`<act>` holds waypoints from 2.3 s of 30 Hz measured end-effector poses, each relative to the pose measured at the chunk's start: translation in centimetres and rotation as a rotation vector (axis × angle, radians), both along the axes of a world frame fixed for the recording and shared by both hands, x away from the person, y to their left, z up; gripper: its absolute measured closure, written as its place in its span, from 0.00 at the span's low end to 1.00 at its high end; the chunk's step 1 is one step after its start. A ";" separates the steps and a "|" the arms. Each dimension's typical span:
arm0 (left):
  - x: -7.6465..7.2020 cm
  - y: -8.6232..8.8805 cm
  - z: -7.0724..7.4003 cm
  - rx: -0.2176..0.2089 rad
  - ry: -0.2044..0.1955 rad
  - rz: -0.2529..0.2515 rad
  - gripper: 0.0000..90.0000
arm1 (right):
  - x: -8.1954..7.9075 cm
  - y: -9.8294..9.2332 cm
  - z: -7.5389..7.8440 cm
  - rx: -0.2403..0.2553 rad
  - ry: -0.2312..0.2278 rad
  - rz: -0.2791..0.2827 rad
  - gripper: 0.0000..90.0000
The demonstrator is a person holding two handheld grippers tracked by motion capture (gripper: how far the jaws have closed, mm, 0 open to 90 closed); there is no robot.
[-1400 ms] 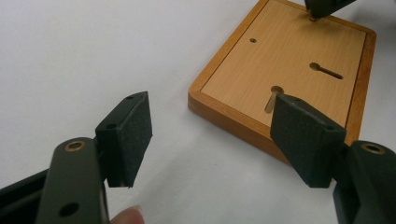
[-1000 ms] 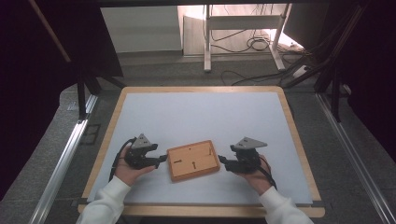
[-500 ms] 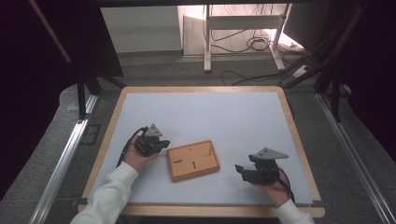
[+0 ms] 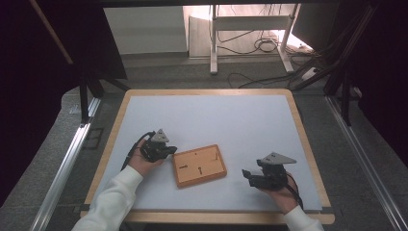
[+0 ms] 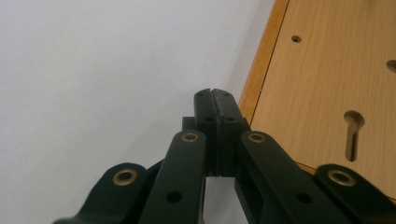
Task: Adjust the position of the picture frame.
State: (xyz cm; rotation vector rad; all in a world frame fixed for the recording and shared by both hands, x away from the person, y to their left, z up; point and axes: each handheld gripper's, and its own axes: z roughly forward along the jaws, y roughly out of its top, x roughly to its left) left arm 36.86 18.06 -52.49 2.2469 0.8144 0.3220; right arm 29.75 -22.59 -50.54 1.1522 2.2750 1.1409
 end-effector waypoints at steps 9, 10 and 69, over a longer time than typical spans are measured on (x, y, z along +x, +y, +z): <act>-0.3 0.0 -0.2 0.012 0.037 -0.054 1.00 | 0.1 -0.3 -0.1 -0.001 0.001 -0.004 0.32; -0.6 -0.3 -0.5 0.032 0.043 -0.065 1.00 | 0.1 -0.3 -0.1 -0.001 0.001 -0.005 0.32; -6.3 -0.3 1.3 -0.135 -0.014 0.082 0.39 | 1.5 -0.8 -0.6 -0.050 0.081 0.041 0.99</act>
